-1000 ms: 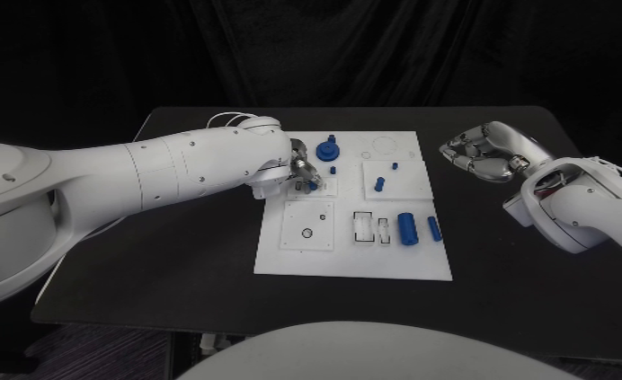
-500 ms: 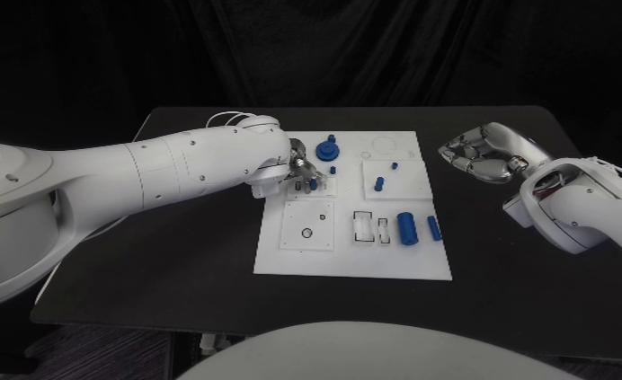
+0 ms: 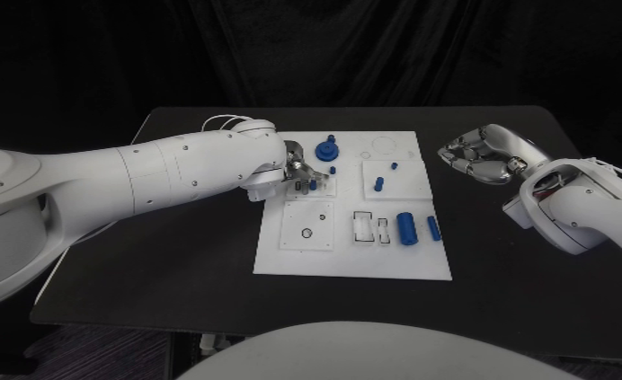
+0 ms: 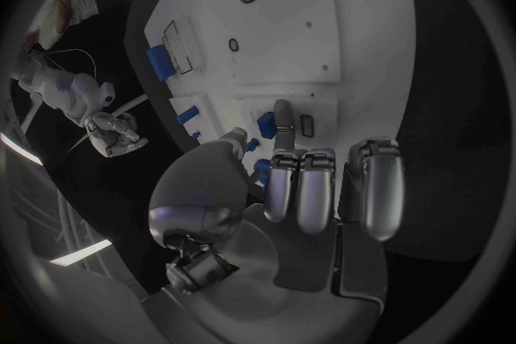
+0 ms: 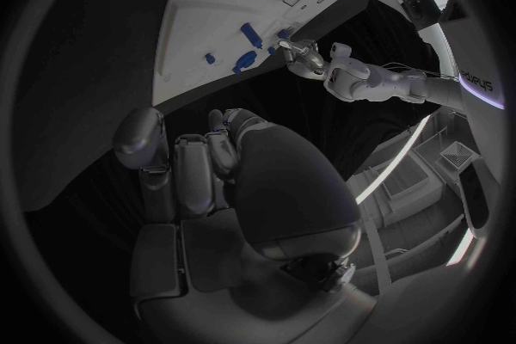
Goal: Assemble the parts on the task board
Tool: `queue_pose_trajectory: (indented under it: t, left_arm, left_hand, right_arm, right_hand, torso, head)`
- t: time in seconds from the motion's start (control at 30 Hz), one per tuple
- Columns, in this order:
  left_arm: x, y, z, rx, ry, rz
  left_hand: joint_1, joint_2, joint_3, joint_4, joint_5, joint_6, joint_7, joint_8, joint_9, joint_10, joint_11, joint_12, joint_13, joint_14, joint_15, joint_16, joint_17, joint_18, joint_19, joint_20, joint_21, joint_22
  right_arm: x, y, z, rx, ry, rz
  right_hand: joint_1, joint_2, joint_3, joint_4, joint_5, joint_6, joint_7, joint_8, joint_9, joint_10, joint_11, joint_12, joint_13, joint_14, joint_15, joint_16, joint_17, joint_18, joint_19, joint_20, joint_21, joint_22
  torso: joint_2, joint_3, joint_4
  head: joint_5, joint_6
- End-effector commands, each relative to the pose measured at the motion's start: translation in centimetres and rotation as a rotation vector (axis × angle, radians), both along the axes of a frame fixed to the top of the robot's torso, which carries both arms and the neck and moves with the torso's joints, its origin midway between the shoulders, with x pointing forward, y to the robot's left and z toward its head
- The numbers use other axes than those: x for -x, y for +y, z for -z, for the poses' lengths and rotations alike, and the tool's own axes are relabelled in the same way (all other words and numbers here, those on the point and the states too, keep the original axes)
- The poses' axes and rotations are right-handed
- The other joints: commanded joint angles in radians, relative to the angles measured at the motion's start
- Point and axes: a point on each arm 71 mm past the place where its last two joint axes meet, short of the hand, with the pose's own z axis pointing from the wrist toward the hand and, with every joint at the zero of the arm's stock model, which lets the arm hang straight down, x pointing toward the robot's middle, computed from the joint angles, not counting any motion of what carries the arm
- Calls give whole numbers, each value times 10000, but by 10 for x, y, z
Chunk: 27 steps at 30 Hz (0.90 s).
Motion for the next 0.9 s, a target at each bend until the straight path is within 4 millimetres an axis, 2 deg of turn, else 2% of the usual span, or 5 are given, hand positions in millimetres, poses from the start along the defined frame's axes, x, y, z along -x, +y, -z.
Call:
queue_pose_trajectory:
  t: [0.03,0.33,0.57,0.67,0.9]
  left_arm:
    - [3,3,-2,141,-1123,-28]
    - [0,21,-32,494,-2488,-384]
    - [-9,31,-45,337,-2759,-543]
    - [-14,33,-44,130,-2620,-539]
    - [-28,36,-39,-604,-2014,-524]
  left_hand:
    - [153,85,-372,3,-39,-42,-139,569,801,1054,-112,28,2633,1039,-96,26,2634,-65,206,-71,149,1512]
    - [578,307,-1011,5,156,-292,-258,1402,2141,1054,-224,28,2633,1039,-189,26,2634,-136,377,-156,353,1760]
    - [642,407,-1141,-6,207,-338,-282,1556,2418,1054,-244,28,2633,1039,-205,26,2634,-159,425,-170,417,1832]
    - [1073,503,-1162,-55,577,-435,-310,1673,2709,1054,-267,28,2633,1039,-226,26,2634,-162,429,-191,422,1855]
    - [1307,546,-1168,-83,602,-563,-293,1643,2805,1054,-257,28,2633,1039,-221,26,2634,-131,353,-192,321,1782]
  right_arm:
    - [1,-1,2,48,137,53]
    - [0,-4,3,79,124,109]
    - [-1,-5,3,93,87,149]
    - [0,-4,4,70,45,126]
    - [-1,-1,5,35,3,47]
  right_hand:
    - [63,-50,73,2,35,8,29,-22,-12,-66,9,-35,-17,-70,-4,-59,585,46,-85,-8,-59,1216]
    - [55,-52,72,7,35,13,30,-21,-11,-61,10,-31,-14,-70,-3,-60,584,46,-85,-7,-59,1216]
    - [54,-47,77,10,37,19,28,-19,-11,-55,10,-28,-11,-69,-2,-58,586,45,-83,-6,-57,1216]
    - [73,-35,104,-2,51,31,18,-16,-10,-72,3,-40,-29,-71,-3,-66,578,45,-83,-5,-59,1216]
    - [80,-34,110,-7,55,32,17,-16,-10,-67,0,-37,-26,-66,-3,-56,586,45,-81,-5,-56,1217]
  torso:
    - [1,-1,-2]
    - [2,1,-5]
    - [-14,2,-3]
    - [-18,5,2]
    - [1,0,0]
  head:
    - [-2,2]
    - [29,2]
    - [32,2]
    - [37,2]
    - [77,2]
